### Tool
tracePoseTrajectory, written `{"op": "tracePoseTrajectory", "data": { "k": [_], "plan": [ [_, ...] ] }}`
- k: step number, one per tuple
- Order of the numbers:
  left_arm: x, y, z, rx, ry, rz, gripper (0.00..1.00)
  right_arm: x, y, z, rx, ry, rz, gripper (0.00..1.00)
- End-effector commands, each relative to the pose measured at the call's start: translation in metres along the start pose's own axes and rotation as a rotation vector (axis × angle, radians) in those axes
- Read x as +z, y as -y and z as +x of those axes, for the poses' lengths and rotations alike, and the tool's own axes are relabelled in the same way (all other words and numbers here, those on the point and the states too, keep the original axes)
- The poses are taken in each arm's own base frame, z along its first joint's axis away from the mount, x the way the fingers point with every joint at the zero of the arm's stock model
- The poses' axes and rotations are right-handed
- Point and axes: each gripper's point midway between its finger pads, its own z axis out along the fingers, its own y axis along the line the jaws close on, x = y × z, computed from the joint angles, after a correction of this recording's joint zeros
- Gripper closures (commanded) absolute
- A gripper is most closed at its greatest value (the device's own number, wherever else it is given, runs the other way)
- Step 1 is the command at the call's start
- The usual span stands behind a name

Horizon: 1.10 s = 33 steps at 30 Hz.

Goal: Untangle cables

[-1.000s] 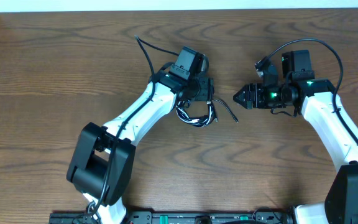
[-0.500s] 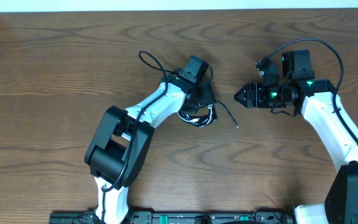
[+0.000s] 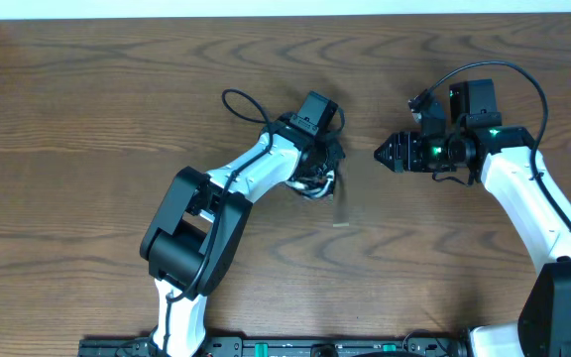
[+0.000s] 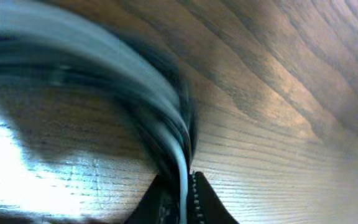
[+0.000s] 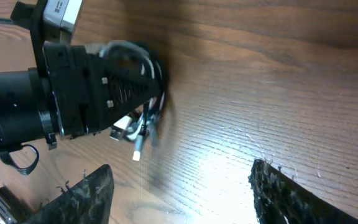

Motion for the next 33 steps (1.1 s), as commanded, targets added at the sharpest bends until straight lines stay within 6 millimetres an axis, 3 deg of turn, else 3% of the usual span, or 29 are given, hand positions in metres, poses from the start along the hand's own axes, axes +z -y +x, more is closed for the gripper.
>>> {"op": "tracePoseTrajectory", "data": {
  "k": [1, 7, 9, 14, 19, 23, 33],
  "plan": [
    [0.004, -0.005, 0.000, -0.009, -0.003, -0.013, 0.92, -0.002, -0.002, -0.005, -0.007, 0.013, 0.002, 0.33],
    [-0.012, 0.011, 0.000, 0.084, -0.016, 0.047, 0.93, -0.002, -0.003, -0.005, 0.005, 0.012, -0.003, 0.32],
    [-0.032, 0.025, 0.001, 0.167, -0.028, 0.115, 0.93, -0.002, -0.005, -0.006, 0.006, 0.013, -0.015, 0.31],
    [-0.104, 0.073, 0.024, 0.438, -0.118, 0.409, 0.93, -0.003, -0.028, -0.011, -0.019, 0.027, -0.142, 0.28],
    [-0.157, 0.088, 0.035, 0.461, -0.247, 0.635, 0.93, -0.012, -0.062, -0.022, -0.084, 0.067, -0.336, 0.27],
    [-0.166, 0.084, 0.024, 0.428, -0.260, 0.670, 0.93, -0.019, -0.079, -0.028, -0.129, 0.090, -0.433, 0.26],
    [-0.173, 0.077, 0.000, 0.184, -0.284, 0.654, 0.93, -0.018, -0.094, -0.025, -0.175, 0.084, -0.474, 0.27]
  ]
}}
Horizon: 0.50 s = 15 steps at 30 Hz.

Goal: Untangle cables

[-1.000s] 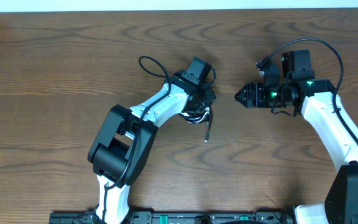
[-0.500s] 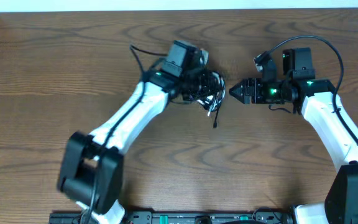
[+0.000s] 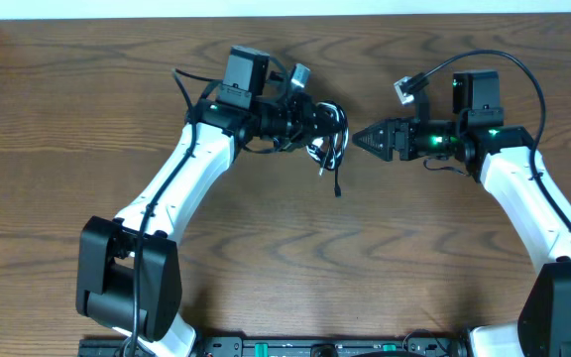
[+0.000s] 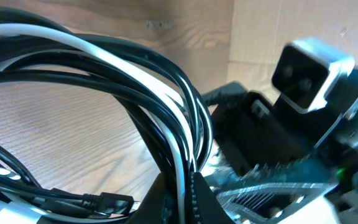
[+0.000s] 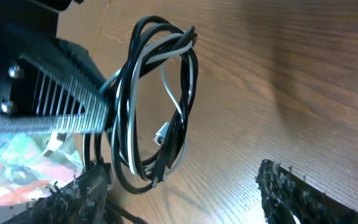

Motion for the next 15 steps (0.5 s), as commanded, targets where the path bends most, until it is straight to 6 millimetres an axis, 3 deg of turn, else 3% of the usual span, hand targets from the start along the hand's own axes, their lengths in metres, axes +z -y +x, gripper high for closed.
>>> {"op": "tracePoseTrajectory", "data": {
  "k": [1, 6, 15],
  "plan": [
    [-0.005, 0.007, -0.004, -0.116, -0.003, 0.037, 0.93, 0.010, -0.021, -0.002, -0.066, -0.011, -0.061, 0.28],
    [-0.005, 0.010, -0.007, -0.234, 0.002, 0.048, 0.93, 0.022, -0.011, 0.000, -0.039, -0.013, 0.055, 0.34],
    [-0.005, 0.013, -0.003, -0.310, -0.024, 0.065, 0.93, 0.035, -0.018, -0.008, -0.097, 0.018, 0.086, 0.36]
  ]
}}
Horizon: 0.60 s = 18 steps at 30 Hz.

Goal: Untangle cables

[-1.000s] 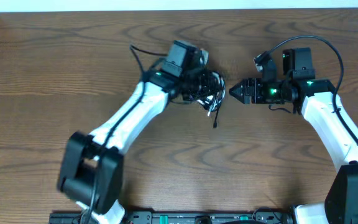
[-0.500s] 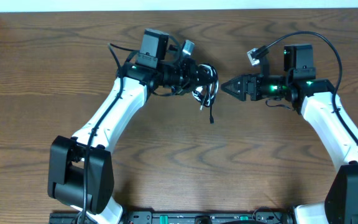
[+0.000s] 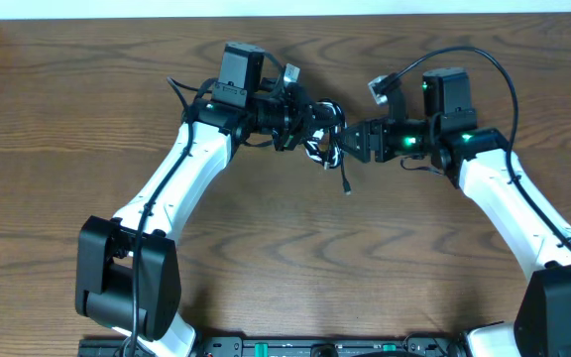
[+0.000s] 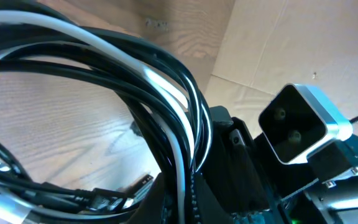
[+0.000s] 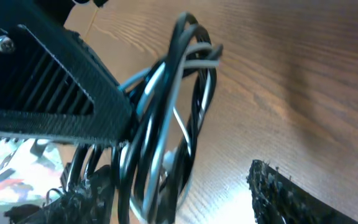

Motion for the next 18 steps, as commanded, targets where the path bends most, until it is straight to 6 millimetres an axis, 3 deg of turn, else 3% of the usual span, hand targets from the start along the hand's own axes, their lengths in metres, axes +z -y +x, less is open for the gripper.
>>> {"op": "tracePoseTrajectory", "data": {
  "k": [1, 5, 10, 15, 18],
  "plan": [
    [-0.001, 0.006, 0.005, -0.067, -0.035, 0.026, 0.93, 0.005, -0.001, -0.006, -0.007, 0.016, 0.037, 0.36],
    [-0.004, 0.011, 0.001, -0.067, -0.028, 0.048, 0.93, 0.011, -0.010, -0.008, -0.037, 0.021, 0.023, 0.40],
    [-0.013, 0.020, -0.005, -0.039, -0.032, 0.094, 0.92, 0.003, 0.031, -0.011, 0.149, 0.074, 0.243, 0.73],
    [-0.015, 0.016, -0.003, 0.104, -0.037, 0.090, 0.93, -0.010, 0.047, -0.019, 0.182, 0.110, 0.274, 0.99],
    [-0.014, 0.013, -0.001, 0.142, -0.042, 0.082, 0.93, -0.014, 0.047, -0.024, 0.160, 0.120, 0.241, 0.99]
  ]
}}
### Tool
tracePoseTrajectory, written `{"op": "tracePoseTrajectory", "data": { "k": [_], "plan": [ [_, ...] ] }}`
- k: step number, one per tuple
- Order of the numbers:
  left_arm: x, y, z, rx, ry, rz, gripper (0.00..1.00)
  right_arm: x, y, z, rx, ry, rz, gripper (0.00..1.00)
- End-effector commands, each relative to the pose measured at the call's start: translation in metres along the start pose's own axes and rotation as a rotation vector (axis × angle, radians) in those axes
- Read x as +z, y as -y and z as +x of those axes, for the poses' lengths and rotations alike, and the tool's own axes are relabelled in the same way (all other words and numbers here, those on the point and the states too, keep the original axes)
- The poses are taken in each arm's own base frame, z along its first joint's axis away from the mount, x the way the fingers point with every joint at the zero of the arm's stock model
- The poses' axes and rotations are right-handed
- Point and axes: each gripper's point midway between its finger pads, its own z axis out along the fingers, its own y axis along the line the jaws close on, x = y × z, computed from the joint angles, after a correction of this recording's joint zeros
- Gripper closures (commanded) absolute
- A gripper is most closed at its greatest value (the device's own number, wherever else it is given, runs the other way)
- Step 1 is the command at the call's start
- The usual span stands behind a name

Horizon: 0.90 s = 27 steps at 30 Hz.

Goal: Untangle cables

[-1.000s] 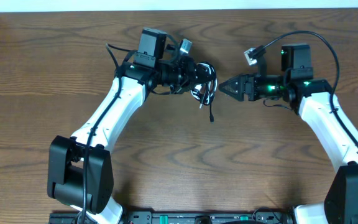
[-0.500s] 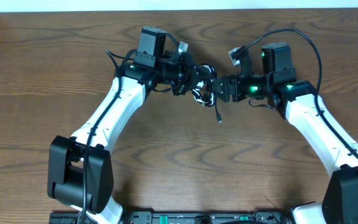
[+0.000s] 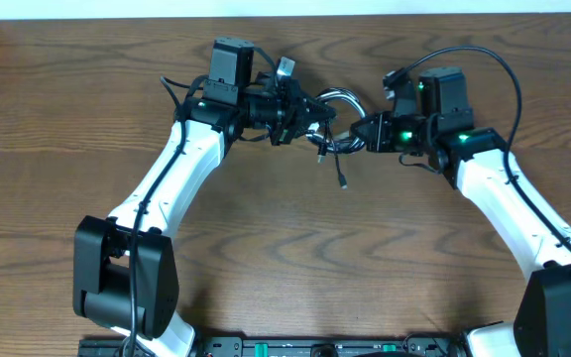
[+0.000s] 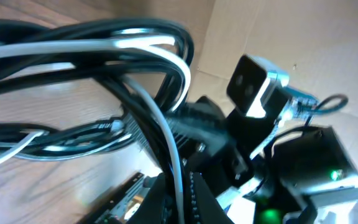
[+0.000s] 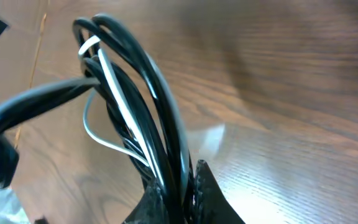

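A tangled bundle of black and white cables (image 3: pixel 330 119) hangs above the table between both arms. My left gripper (image 3: pixel 300 114) is shut on its left side; in the left wrist view the cables (image 4: pixel 129 74) run out from between the fingers (image 4: pixel 199 196). My right gripper (image 3: pixel 365 134) is shut on the right side of the same bundle, the black and white strands (image 5: pixel 135 112) pinched between its fingers (image 5: pixel 205 186). A loose cable end with a plug (image 3: pixel 342 181) dangles below the bundle.
The brown wooden table (image 3: pixel 285 258) stretches around both arms. Each arm's own black lead loops above it, at the back left (image 3: pixel 171 84) and back right (image 3: pixel 484 55). A white wall edge runs along the far side.
My right gripper stood open around the bundle's right side and is now shut on it. The bundle is stretched wider between the two grippers and sits slightly farther back.
First my left gripper held the bundle low near the table's middle, with the right gripper open and apart. Then the bundle was lifted and faced the open right gripper. The right gripper came around it, and now both hold it.
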Motion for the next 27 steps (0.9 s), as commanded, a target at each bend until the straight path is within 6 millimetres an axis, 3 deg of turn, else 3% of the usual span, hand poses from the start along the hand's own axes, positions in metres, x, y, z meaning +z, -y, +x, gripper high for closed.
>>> {"op": "tracePoseTrajectory", "data": {
  "k": [1, 5, 10, 12, 21, 27],
  "plan": [
    [-0.002, 0.002, 0.005, 0.110, -0.030, 0.013, 0.93, -0.008, 0.003, -0.015, -0.011, 0.039, -0.014, 0.99],
    [-0.001, -0.008, 0.009, 0.181, -0.039, -0.018, 0.93, -0.010, -0.012, -0.017, -0.042, 0.038, -0.107, 0.99],
    [0.002, -0.045, 0.003, 0.165, 0.039, -0.212, 0.93, -0.015, -0.037, -0.015, -0.078, 0.023, -0.228, 0.99],
    [0.003, -0.050, 0.001, 0.168, 0.059, -0.245, 0.92, -0.017, -0.042, -0.014, -0.086, 0.022, -0.237, 0.99],
    [-0.001, -0.068, -0.020, 0.165, 0.165, -0.350, 0.92, -0.041, -0.100, 0.002, -0.188, -0.014, -0.408, 0.99],
    [0.002, -0.063, -0.032, 0.148, 0.211, -0.323, 0.93, -0.037, -0.122, 0.023, -0.194, -0.076, -0.447, 0.99]
  ]
}}
